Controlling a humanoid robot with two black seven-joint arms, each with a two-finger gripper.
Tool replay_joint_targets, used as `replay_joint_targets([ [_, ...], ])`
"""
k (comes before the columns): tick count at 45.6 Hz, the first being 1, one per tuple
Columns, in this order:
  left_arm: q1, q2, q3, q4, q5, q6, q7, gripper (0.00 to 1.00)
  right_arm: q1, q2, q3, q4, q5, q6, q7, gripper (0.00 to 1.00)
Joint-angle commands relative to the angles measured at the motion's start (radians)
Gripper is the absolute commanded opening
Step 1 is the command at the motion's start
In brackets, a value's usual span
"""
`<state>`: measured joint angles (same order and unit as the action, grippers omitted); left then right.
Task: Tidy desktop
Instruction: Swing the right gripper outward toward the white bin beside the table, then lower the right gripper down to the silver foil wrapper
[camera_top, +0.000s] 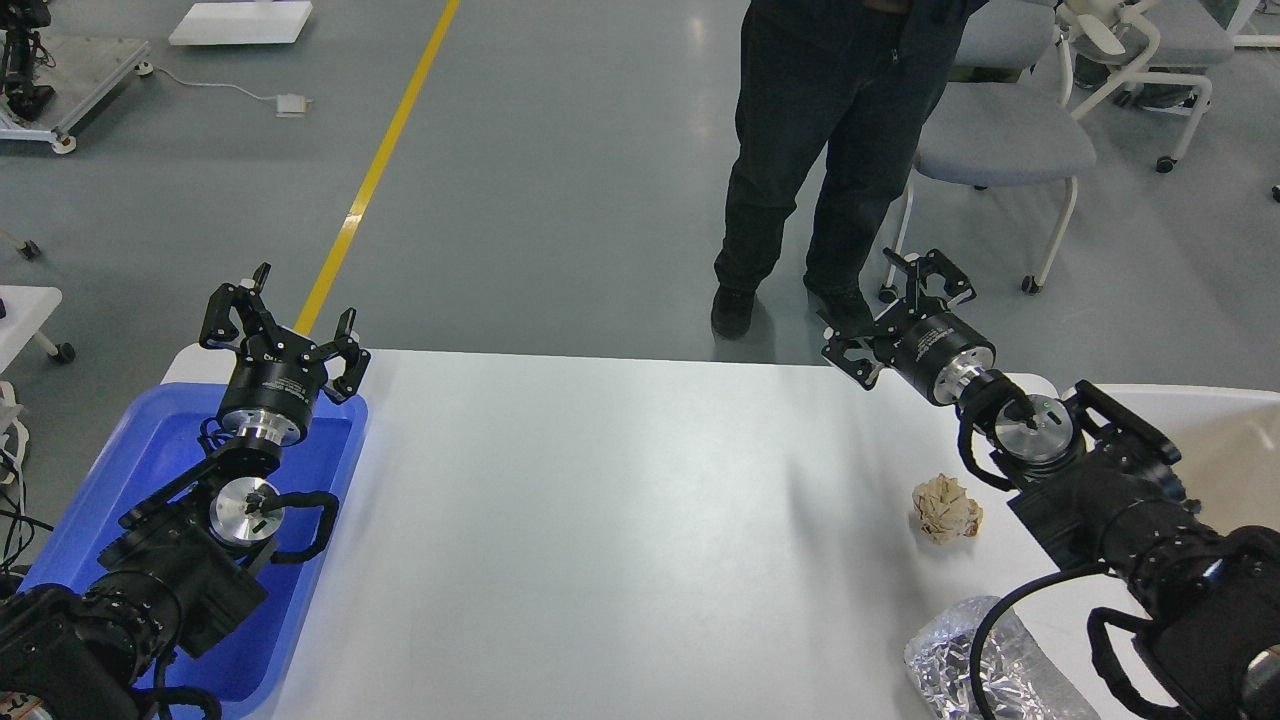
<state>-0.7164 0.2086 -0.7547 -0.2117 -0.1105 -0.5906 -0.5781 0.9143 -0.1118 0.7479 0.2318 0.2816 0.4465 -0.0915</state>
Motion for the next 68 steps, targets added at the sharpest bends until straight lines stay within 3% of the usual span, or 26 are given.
replay_joint_targets([
  [1, 0.0, 0.0, 0.0, 0.0, 0.0, 0.0, 0.0, 1.0, 0.035, -0.135, -0.119, 0.072, -0.001, 0.003, -0.001, 1.0],
  [10, 0.0, 0.0, 0.0, 0.0, 0.0, 0.0, 0.0, 1.0, 0.024, -0.327, -0.188, 0.248, -0.03, 0.015, 0.001, 1.0],
  [24, 0.0, 0.0, 0.0, 0.0, 0.0, 0.0, 0.0, 1.0, -0.06, -0.626, -0.209, 0.622, -0.248, 0.015, 0.01, 1.0],
  [34, 0.0, 0.0, 0.0, 0.0, 0.0, -0.002, 0.0, 1.0, -0.103, -0.789, -0.213, 0.802, -0.51, 0.015, 0.026, 1.0],
  [40, 0.0, 0.0, 0.0, 0.0, 0.0, 0.0, 0.001, 1.0, -0.135, -0.828, -0.22, 0.846, -0.686, 0.015, 0.068, 1.0],
  [45, 0.0, 0.002, 0.0, -0.002, 0.0, 0.0, 0.001, 1.0, -0.153, -0.878, -0.26, 0.873, -0.857, 0.011, 0.147, 1.0],
  [53, 0.0, 0.0, 0.0, 0.0, 0.0, 0.0, 0.001, 1.0, -0.158, -0.953, -0.377, 0.896, -0.989, -0.018, 0.182, 1.0],
  [68, 0.0, 0.0, 0.0, 0.0, 0.0, 0.0, 0.001, 1.0, -0.157, -1.066, -0.565, 0.922, -1.157, -0.083, 0.392, 1.0],
])
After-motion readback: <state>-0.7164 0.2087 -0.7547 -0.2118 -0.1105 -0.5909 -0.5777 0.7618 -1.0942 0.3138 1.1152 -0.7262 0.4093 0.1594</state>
